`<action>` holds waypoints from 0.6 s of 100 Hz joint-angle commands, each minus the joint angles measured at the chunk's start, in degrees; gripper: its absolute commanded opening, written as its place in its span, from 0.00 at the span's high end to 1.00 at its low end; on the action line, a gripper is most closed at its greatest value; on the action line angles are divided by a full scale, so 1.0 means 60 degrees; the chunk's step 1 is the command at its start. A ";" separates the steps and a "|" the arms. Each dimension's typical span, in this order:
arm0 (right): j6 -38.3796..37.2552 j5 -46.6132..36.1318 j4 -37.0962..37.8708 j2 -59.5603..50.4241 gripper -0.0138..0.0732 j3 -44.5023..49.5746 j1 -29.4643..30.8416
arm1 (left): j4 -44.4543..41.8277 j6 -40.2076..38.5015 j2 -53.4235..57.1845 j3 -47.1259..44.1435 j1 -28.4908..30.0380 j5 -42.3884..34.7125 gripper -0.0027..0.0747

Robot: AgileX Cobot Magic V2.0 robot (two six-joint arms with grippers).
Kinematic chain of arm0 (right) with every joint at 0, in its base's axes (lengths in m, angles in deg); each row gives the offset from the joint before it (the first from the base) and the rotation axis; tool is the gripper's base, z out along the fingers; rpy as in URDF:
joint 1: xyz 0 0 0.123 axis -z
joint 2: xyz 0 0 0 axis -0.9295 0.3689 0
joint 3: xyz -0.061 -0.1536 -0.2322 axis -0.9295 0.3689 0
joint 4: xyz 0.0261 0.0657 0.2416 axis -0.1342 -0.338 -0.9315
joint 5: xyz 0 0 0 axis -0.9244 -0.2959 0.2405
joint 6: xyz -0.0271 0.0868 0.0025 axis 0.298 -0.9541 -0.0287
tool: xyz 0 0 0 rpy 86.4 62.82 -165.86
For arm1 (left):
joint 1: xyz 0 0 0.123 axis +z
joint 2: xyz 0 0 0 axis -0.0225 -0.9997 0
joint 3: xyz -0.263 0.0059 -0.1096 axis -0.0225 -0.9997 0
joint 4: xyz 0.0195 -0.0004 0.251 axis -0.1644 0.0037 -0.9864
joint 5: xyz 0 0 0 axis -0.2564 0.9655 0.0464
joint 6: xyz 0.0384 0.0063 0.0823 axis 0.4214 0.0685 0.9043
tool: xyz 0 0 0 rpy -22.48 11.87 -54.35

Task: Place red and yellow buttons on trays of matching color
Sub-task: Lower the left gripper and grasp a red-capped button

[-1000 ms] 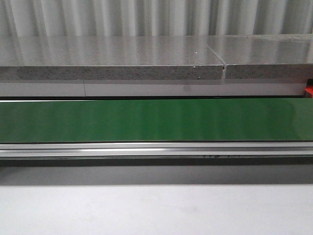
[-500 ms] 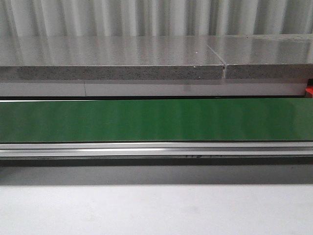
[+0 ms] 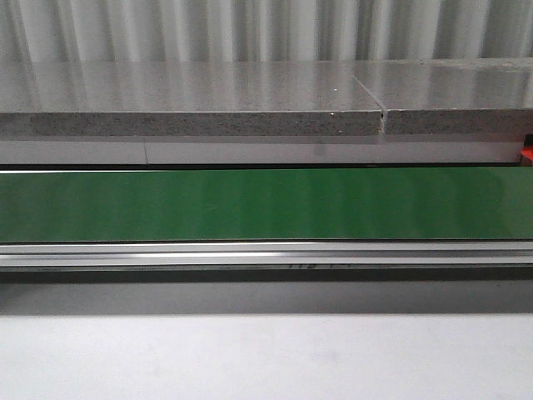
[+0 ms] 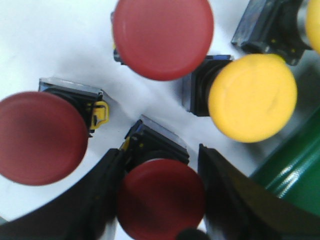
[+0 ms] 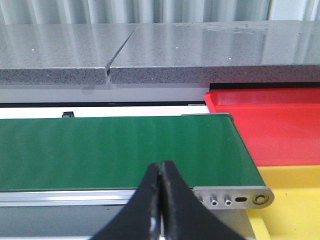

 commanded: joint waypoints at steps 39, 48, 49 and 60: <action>0.0094 -0.0711 0.0133 -0.0103 0.92 -0.0137 0.0021 | 0.0139 0.0793 0.3040 0.0494 -0.0065 0.1037 0.77; 0.0094 -0.0711 0.0133 -0.0103 0.92 -0.0137 0.0021 | 0.0139 0.0840 0.3113 0.0844 -0.0065 0.1405 0.77; 0.0094 -0.0711 0.0133 -0.0103 0.92 -0.0137 0.0021 | 0.0139 0.0855 0.3113 0.0876 -0.0065 0.1430 0.77; 0.0094 -0.0711 0.0133 -0.0103 0.92 -0.0137 0.0021 | 0.0159 0.1042 0.3039 0.1338 -0.0317 0.1752 0.77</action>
